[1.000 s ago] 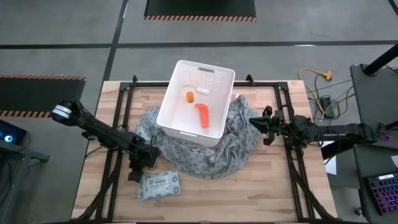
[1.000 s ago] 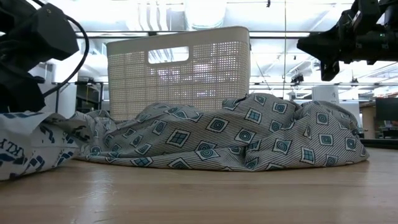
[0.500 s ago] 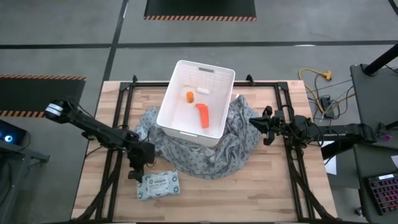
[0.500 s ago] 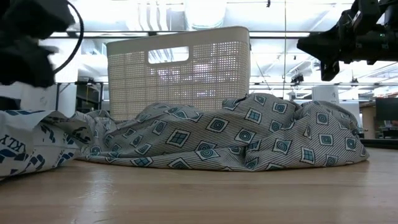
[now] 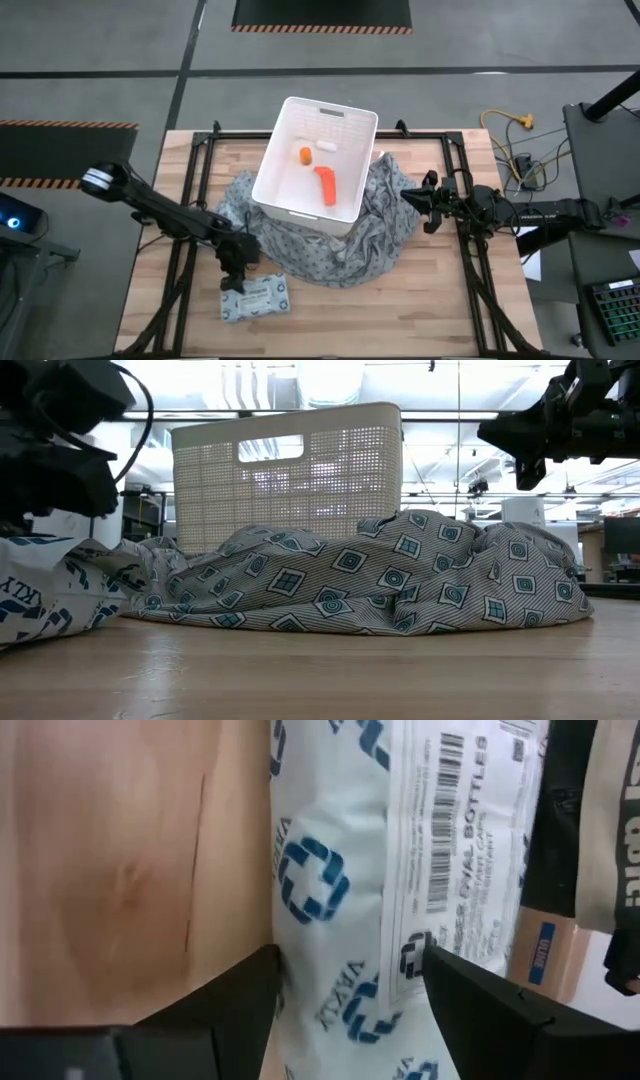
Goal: Pick & place medical supplies in basket/bin
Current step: Put the mailer bag into the white basket
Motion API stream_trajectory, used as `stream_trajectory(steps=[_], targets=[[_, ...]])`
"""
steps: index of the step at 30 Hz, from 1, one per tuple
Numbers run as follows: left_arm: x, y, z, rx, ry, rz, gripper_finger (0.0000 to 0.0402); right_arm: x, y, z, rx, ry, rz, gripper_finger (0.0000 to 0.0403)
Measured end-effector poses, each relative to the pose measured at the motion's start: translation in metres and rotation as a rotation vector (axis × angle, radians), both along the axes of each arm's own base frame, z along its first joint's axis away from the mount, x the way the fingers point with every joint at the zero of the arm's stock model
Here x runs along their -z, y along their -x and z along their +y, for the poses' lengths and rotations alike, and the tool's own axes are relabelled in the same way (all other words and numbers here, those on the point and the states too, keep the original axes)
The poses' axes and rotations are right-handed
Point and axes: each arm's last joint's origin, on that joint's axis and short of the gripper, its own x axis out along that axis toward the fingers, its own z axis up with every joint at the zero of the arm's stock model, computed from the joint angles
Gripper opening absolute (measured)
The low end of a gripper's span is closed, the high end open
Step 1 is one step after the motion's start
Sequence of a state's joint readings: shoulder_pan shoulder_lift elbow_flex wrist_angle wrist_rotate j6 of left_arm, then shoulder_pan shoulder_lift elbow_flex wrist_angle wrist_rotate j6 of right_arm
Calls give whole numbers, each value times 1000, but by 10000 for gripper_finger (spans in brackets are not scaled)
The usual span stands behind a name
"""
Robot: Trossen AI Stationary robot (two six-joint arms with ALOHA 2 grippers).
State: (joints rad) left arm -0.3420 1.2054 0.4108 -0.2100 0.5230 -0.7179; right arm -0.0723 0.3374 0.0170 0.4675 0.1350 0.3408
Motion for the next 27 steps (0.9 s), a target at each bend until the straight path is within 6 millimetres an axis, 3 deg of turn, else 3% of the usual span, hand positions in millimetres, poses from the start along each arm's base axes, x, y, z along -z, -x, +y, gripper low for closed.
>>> stream_trajectory(steps=[8,18,27], targets=[[18,-7,-3,13,-2,72,198,0,0,0,4,0,0,33],[25,-13,-5,36,-2,42,60,0,0,-1,22,-3,0,33],[21,-12,-6,106,34,-5,60,0,0,-1,26,-1,1,33]])
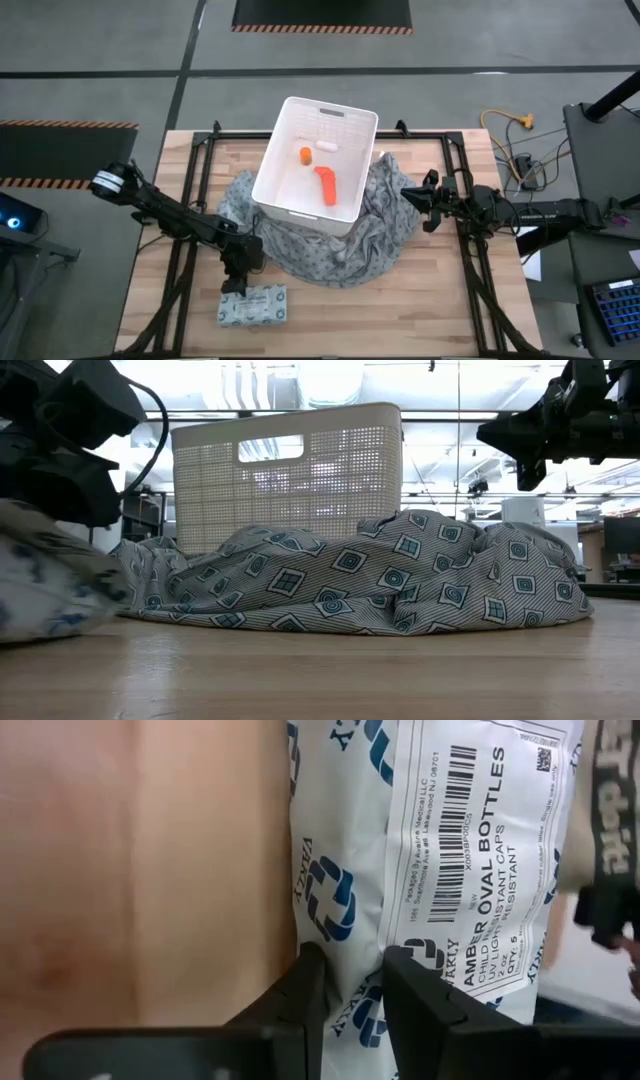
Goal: Pick & place medical supplies in basket/bin
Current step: Put the mailer bag into the white basket
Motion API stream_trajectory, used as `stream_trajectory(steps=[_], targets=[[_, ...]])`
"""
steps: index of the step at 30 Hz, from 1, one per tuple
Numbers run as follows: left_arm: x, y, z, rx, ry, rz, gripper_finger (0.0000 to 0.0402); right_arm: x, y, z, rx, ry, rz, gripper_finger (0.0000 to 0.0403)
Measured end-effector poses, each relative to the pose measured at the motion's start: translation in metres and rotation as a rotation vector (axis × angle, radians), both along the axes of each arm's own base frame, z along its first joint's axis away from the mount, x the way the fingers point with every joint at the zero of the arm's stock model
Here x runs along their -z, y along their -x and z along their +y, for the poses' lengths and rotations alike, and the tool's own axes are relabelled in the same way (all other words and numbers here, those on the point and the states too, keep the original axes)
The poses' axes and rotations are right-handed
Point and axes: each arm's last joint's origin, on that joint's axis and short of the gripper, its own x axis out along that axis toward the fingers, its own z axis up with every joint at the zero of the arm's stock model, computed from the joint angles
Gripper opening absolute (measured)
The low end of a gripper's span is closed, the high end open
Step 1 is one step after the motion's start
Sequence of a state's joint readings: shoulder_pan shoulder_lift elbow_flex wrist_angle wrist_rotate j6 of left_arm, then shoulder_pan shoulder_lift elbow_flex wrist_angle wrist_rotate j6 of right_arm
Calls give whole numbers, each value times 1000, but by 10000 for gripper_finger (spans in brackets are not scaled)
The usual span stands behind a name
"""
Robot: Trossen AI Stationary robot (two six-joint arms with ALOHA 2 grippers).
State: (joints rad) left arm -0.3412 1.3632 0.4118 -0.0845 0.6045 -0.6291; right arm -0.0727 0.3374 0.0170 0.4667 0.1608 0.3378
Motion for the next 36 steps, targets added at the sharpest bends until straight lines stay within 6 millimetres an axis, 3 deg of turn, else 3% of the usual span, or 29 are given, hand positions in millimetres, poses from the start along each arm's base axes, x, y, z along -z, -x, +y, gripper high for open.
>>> stream_trajectory(steps=[6,18,27,36], targets=[[-15,5,1,16,43,-59,57,0,0,0,0,-3,-1,33],[-70,18,12,-58,188,-307,52,0,0,0,-1,-2,-2,33],[-148,25,43,-240,209,-684,52,0,0,0,-2,-3,-2,33],[-227,11,72,-330,-9,-1039,52,0,0,0,-3,-3,-1,33]])
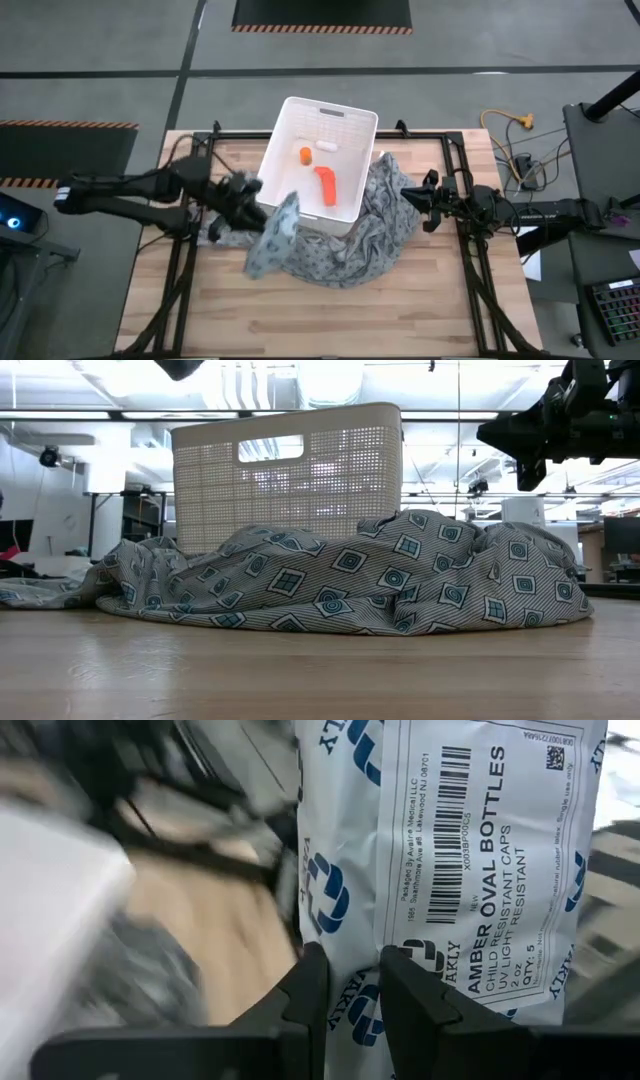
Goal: Pick & place medical supplies in basket/bin
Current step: Put the mailer bag into the white basket
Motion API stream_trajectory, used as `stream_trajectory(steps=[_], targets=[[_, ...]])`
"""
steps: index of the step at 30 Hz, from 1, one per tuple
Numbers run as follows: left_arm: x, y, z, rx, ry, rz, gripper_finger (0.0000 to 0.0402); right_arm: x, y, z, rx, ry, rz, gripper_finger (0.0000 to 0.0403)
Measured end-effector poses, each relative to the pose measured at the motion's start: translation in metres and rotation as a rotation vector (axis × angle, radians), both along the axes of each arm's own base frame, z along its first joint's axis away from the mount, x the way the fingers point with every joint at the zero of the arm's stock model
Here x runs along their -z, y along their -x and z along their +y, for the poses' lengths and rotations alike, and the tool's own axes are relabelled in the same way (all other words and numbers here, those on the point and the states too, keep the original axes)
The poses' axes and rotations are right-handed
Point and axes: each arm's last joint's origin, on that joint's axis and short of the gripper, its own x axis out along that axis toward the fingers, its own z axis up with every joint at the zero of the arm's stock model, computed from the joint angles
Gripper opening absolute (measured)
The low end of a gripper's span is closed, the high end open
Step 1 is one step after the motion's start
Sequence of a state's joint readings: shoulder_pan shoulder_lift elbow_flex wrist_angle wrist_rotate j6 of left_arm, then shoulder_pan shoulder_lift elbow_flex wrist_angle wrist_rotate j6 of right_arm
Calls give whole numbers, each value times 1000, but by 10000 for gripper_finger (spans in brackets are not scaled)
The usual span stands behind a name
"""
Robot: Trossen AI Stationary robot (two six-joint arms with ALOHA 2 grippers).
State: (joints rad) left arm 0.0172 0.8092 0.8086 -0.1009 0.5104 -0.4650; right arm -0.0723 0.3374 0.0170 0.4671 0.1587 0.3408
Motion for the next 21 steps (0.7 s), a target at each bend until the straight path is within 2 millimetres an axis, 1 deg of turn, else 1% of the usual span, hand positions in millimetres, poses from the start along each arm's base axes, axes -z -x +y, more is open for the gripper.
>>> stream_trajectory(steps=[2,4,8,12,14,15,18,21], targets=[[-15,-9,9,-64,-76,-54,52,0,0,0,0,0,0,33],[-27,-19,20,-159,-151,-64,52,0,0,0,0,0,0,33],[-41,-44,51,-398,-290,21,52,0,0,0,0,0,0,33],[-53,-65,86,-518,-375,105,52,0,0,0,0,0,0,33],[-51,-75,104,-550,-392,201,52,0,0,0,0,0,-1,33],[-46,-80,113,-578,-391,271,52,0,0,0,0,0,-1,33],[-25,-95,137,-647,-391,498,52,0,0,0,0,0,-1,33],[-4,-107,149,-623,-414,674,52,0,0,0,0,0,-1,33]])
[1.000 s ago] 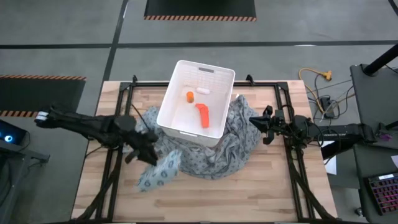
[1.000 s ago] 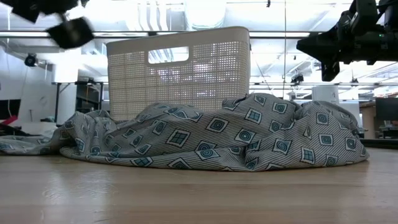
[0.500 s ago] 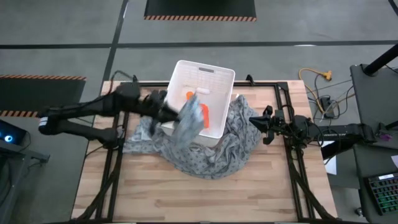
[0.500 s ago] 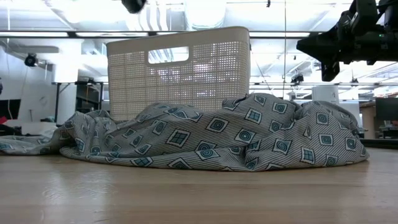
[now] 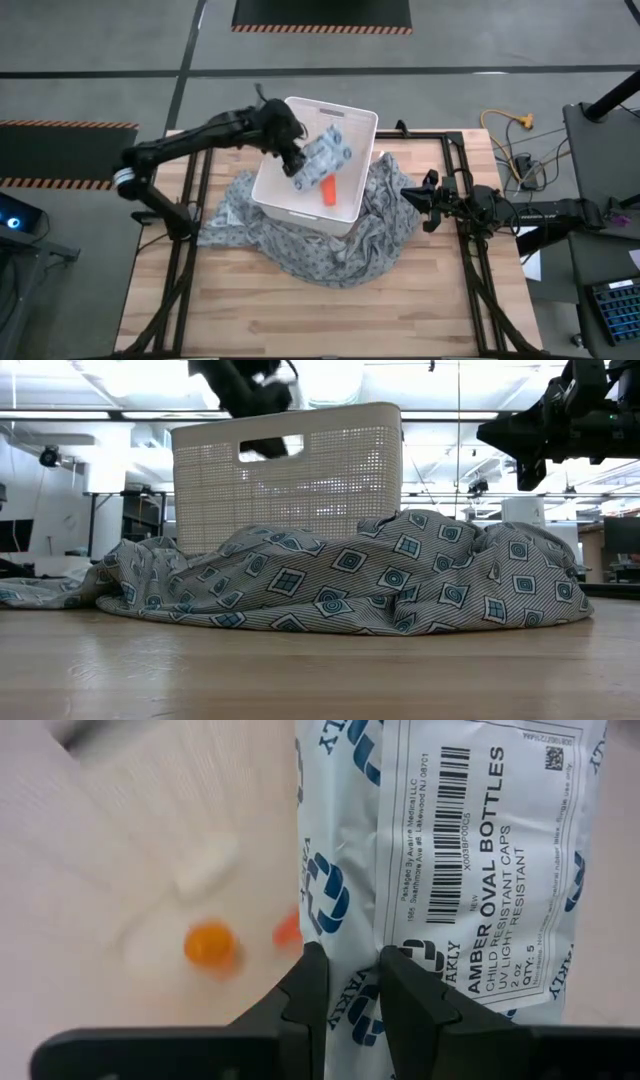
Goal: Pick & place medical supplies in basket/bin
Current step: Put the mailer bag into the white basket
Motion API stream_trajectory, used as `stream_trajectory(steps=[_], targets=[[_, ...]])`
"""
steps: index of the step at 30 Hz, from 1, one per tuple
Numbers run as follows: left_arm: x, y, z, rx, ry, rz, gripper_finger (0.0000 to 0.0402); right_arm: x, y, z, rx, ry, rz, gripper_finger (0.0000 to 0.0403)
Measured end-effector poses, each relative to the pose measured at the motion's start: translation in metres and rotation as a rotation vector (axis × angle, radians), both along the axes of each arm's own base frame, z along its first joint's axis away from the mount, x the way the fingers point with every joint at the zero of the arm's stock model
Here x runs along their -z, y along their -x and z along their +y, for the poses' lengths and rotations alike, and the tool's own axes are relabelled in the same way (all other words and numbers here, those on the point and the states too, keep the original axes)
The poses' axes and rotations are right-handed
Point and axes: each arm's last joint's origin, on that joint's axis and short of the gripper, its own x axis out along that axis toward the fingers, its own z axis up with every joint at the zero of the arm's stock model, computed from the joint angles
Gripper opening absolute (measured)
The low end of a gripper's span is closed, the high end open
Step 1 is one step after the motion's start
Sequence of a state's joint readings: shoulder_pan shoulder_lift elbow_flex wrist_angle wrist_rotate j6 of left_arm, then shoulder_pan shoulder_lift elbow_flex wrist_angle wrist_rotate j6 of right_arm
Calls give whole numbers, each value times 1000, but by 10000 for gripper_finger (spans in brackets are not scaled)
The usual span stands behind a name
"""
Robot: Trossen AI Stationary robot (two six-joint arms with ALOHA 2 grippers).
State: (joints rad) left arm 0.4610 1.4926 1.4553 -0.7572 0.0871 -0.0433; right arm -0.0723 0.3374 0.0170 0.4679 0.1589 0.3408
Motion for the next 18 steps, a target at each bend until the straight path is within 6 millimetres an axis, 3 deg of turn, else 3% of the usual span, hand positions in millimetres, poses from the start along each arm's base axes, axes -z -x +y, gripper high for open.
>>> stream_trajectory(steps=[5,13,15,18], targets=[[24,-6,4,54,4,229,52,0,0,0,0,0,0,33],[30,-5,3,94,5,285,53,0,0,0,1,3,2,33],[30,-5,4,94,4,282,82,0,0,0,1,3,2,33],[30,-5,3,88,8,282,157,0,0,0,1,3,2,33]])
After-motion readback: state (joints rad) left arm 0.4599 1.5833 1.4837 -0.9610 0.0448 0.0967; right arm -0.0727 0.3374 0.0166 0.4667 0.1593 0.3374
